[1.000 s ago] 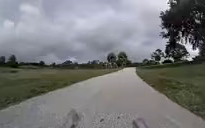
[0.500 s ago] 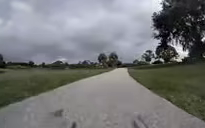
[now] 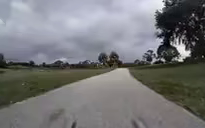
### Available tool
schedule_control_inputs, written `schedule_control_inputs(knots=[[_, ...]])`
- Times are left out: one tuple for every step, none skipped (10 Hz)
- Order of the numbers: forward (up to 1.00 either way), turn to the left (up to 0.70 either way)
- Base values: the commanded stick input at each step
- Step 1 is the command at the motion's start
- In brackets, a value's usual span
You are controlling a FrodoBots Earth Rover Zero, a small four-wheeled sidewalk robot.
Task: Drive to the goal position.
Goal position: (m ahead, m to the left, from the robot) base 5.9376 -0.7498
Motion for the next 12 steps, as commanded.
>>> schedule_control_inputs(knots=[[0.7, 0.0], [0.7, 0.0], [0.7, 0.0], [0.7, 0.0], [0.7, 0.0], [0.7, 0.0], [0.7, 0.0], [0.7, 0.0], [0.7, 0.0], [0.7, 0.0], [0.7, 0.0], [0.7, 0.0]])
